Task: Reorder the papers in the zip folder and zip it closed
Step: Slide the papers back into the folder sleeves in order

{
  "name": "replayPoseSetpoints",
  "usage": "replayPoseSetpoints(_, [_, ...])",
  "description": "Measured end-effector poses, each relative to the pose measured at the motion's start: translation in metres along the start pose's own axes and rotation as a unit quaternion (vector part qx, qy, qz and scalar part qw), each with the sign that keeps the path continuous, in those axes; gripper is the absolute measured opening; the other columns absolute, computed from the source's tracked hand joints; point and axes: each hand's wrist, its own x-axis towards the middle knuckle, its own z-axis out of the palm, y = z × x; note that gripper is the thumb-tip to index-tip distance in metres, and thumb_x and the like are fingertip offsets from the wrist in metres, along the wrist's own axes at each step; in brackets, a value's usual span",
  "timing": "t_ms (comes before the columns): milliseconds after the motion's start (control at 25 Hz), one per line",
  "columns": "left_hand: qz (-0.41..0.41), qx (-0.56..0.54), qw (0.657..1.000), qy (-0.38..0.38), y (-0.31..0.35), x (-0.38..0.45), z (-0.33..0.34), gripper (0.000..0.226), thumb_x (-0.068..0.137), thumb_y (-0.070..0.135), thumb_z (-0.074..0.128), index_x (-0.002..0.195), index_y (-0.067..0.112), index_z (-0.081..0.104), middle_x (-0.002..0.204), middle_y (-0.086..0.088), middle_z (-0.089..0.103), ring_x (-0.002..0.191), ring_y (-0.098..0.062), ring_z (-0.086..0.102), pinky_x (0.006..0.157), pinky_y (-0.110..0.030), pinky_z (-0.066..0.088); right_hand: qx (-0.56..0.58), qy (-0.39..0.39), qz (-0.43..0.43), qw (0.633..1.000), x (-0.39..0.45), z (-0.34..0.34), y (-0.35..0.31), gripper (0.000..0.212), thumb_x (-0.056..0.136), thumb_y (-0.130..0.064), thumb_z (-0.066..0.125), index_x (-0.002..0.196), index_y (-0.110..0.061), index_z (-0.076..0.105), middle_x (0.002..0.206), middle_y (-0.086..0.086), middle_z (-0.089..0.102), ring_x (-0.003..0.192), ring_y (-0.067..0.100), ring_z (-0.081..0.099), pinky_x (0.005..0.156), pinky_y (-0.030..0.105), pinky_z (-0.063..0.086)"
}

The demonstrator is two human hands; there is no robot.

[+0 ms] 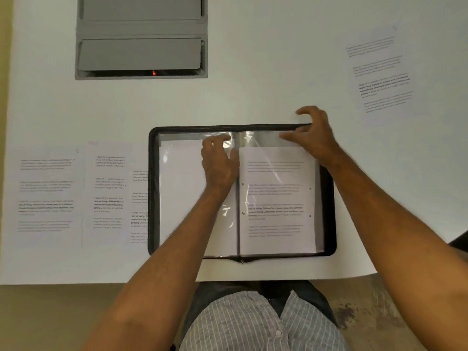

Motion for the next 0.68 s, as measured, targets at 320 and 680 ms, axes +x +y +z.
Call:
replayPoseSetpoints(320, [-0.095, -0.052, 0.961, -0.256, -0.015, -0.079, -0.038, 0.03, 0.101, 0.039, 0.06, 0.122, 0.018, 0.061, 0.124, 0.003, 0.062, 0.115, -0.019, 0.06, 0.098, -0.035, 0.049, 0.192, -0.046, 0.228, 0.954, -0.131, 0.027, 0.019, 0.032, 0.095, -0.047, 0.068, 0.106, -0.018, 0.07, 0.086, -0.001, 0.076, 0.088, 0.026, 0.069, 0.064, 0.027, 0.05])
replayPoseSetpoints(680, [-0.192, -0.23, 0.892, -0.337, 0.003, -0.106, -0.101, 0.081, 0.077, 0.078, 0.065, 0.14, 0.032, 0.046, 0.13, 0.013, 0.059, 0.117, -0.02, 0.064, 0.092, -0.048, 0.06, 0.236, -0.103, 0.124, 0.958, -0.205, 0.091, -0.055, 0.069, 0.088, -0.087, 0.039, 0.132, -0.04, 0.064, 0.134, -0.008, 0.066, 0.126, 0.018, 0.059, 0.109, 0.05, 0.04])
